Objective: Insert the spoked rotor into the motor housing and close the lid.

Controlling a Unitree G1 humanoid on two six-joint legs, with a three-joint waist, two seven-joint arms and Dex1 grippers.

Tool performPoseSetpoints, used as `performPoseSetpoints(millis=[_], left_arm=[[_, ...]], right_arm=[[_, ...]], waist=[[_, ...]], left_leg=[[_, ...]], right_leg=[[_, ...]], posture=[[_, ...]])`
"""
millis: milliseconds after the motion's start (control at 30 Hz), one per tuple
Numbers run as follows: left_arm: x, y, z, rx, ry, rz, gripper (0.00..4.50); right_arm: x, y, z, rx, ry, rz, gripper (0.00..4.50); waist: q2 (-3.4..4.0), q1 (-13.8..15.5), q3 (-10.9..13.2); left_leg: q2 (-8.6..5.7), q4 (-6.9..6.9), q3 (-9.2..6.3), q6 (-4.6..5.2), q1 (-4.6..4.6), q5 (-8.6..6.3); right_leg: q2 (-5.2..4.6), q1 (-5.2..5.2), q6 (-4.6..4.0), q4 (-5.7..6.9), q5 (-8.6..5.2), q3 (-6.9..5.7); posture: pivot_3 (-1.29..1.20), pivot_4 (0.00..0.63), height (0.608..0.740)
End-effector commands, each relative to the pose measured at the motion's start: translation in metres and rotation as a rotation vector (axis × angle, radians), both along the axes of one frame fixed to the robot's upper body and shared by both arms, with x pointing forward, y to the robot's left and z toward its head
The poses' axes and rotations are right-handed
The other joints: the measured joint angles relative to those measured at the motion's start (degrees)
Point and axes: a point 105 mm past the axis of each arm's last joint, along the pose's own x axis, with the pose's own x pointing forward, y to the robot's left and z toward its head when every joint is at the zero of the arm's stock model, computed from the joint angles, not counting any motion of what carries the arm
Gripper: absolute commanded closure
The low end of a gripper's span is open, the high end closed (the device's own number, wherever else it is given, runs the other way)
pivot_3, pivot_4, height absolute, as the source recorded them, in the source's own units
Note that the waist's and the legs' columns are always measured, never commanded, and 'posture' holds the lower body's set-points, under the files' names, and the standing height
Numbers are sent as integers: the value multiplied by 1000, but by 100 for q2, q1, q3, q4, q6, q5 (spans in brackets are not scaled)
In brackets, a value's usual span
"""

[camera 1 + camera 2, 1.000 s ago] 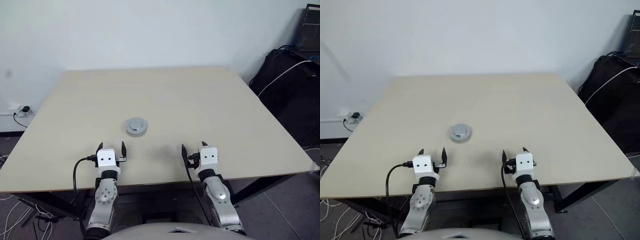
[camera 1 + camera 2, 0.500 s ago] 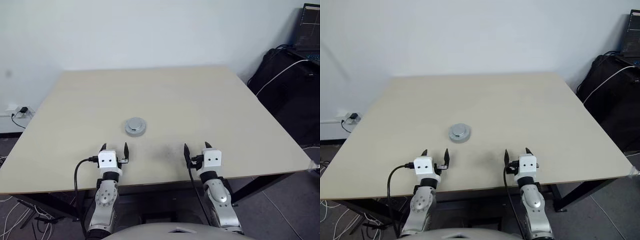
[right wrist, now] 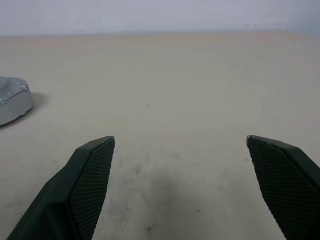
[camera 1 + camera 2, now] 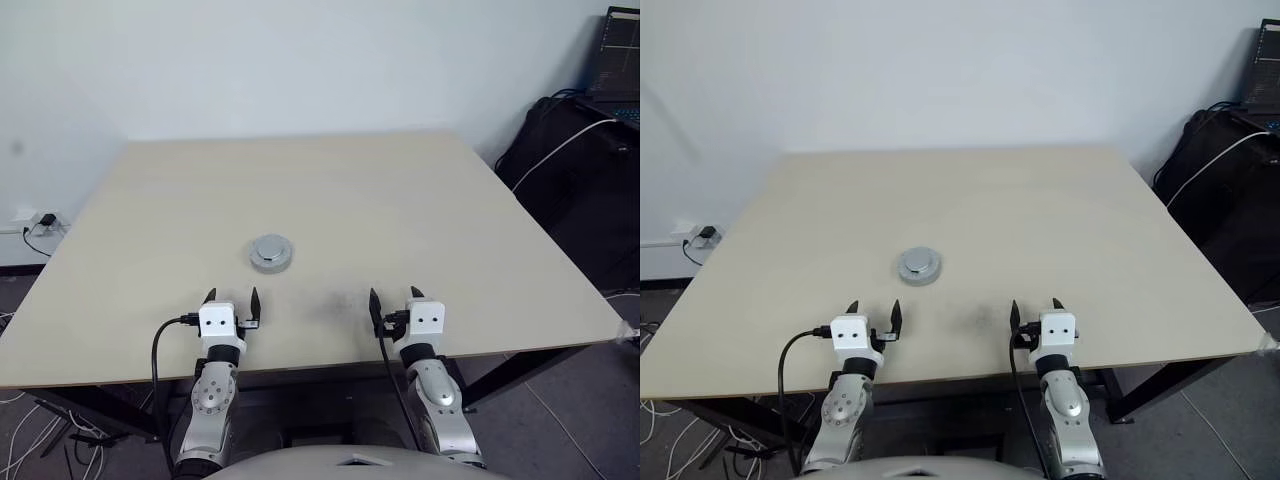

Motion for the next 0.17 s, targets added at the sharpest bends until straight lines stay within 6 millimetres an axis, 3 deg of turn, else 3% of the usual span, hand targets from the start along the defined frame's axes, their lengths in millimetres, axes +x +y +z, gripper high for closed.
performPoseSetpoints(millis=[33,167], left_arm=[[3,-2,7,-5,-38,1,66],[2,-3,6,-13,-29,-4,66]], right_arm=[[5,1,12,11,-58,8,0],[3,2,12,13,-53,20,0]], waist=[[0,1,0],[0,0,0]], left_leg=[[0,0,0,0,0,0],[0,0,0,0,0,0]], right_leg=[[0,0,0,0,0,0],[0,0,0,0,0,0]], posture=[[0,0,740],[0,0,740]])
